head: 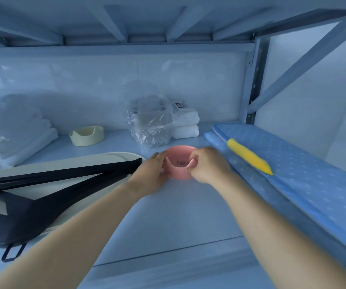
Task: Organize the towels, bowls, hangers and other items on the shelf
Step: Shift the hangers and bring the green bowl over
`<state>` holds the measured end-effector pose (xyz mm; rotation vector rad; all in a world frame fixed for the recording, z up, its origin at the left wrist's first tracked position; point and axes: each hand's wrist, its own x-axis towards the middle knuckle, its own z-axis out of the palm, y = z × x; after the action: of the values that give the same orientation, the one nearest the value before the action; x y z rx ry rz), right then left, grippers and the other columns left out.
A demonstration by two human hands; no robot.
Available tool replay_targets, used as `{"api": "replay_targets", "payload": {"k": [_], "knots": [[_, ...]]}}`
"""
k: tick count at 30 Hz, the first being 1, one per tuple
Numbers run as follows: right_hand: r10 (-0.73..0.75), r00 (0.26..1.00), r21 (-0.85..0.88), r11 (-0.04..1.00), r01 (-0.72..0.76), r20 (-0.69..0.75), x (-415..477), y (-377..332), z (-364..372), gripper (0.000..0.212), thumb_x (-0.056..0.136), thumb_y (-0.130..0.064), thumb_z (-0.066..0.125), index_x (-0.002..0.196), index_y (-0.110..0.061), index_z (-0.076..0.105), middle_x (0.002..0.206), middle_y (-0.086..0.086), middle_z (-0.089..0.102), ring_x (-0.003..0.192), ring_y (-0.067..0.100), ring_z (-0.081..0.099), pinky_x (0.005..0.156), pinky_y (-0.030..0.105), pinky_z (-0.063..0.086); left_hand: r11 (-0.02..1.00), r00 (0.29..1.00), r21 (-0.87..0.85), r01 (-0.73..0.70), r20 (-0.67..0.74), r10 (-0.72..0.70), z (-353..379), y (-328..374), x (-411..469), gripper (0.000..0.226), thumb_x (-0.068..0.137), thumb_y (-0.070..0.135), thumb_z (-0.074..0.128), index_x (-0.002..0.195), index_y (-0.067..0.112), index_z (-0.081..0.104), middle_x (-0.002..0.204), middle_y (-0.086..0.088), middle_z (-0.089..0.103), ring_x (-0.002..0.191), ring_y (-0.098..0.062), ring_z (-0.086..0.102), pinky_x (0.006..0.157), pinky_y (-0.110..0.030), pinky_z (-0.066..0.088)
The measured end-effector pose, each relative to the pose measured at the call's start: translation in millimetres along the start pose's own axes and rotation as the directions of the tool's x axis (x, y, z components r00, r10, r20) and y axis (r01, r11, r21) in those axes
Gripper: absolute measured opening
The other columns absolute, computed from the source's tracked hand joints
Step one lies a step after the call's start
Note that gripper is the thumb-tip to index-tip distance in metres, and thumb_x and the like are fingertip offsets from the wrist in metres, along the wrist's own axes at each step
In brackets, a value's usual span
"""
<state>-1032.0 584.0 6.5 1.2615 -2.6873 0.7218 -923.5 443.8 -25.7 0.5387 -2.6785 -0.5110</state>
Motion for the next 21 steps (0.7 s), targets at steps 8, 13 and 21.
{"api": "replay_targets", "payload": {"k": [8,13,21], "knots": [[0.183,0.983,0.009,0.983,-0.183,-0.034,61,6,16,0.019,0.078,-0.031,0.056,0.086,-0.014,0.055,0.095,0.006,0.057,0.084,0.023,0.054,0.053,0.025,0.038,0.97,0.982,-0.243,-0.001,-0.181,-0.045,36,6,54,0.066,0.08,0.005,0.055,0.139,0.021,0.03,0.118,-0.007,0.051,0.082,-0.022,0.057,0.068,-0.023,0.036],[0.093,0.987,0.061,0.994,-0.086,-0.132,63,23,49,0.037,0.081,-0.019,0.061,0.117,-0.021,0.055,0.132,0.005,0.044,0.117,0.026,0.046,0.088,0.031,0.044,0.971,0.983,-0.225,-0.087,-0.177,0.048,43,3,56,0.069,0.085,-0.003,0.046,0.147,0.009,0.018,0.149,-0.011,0.026,0.126,-0.026,0.044,0.088,-0.016,0.033],[-0.016,0.971,0.112,0.993,0.044,-0.239,61,30,49,0.022,0.08,-0.023,0.065,0.101,-0.019,0.067,0.121,0.0,0.051,0.115,0.022,0.044,0.087,0.026,0.04,0.975,0.975,-0.191,-0.111,-0.209,0.07,40,7,46,0.071,0.082,-0.006,0.044,0.147,0.01,0.019,0.152,-0.007,0.02,0.125,-0.027,0.046,0.094,-0.029,0.04]]}}
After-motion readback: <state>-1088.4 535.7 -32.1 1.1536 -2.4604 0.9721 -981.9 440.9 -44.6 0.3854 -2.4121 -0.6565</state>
